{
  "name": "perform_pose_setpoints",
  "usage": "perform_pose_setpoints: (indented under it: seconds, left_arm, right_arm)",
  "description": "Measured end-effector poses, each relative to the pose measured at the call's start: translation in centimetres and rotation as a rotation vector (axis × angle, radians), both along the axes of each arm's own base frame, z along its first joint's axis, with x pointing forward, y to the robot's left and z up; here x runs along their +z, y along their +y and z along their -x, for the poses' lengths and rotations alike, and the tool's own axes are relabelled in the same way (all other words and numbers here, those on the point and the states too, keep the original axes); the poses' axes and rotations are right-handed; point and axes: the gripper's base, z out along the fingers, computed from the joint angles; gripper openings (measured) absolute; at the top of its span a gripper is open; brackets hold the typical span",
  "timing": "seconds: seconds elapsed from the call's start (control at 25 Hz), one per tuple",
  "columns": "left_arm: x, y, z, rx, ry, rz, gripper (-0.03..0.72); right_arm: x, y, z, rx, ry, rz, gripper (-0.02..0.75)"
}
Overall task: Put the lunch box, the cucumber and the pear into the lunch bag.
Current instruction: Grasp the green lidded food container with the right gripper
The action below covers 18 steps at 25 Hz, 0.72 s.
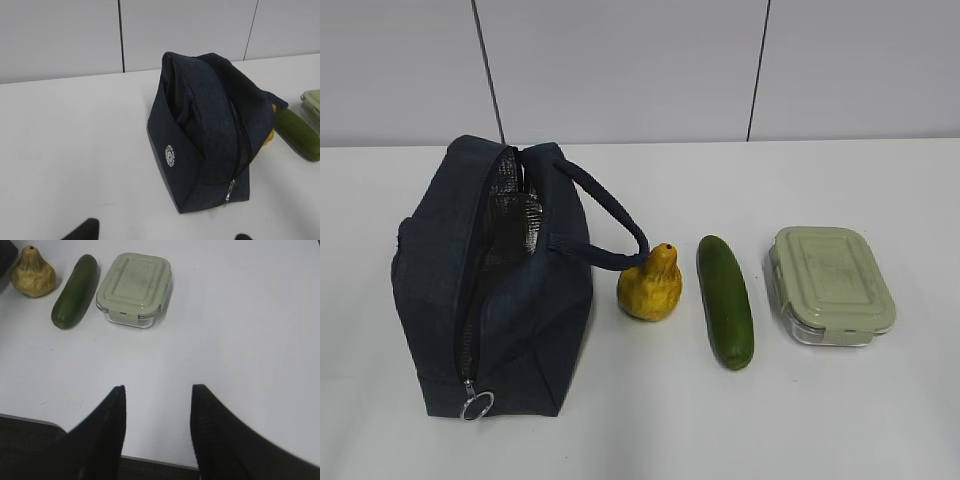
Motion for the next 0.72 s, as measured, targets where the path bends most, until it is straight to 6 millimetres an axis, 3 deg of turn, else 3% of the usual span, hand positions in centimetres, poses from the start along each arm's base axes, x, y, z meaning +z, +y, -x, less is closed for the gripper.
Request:
perform_pose_setpoints:
  seconds: [0.72]
  left_arm:
    - [0.0,0.0,0.0,0.0,0.0,0.0,0.466]
  right_arm:
    - [0.45,-0.04,-0.52,-0.005,0.015,0.009,0.361]
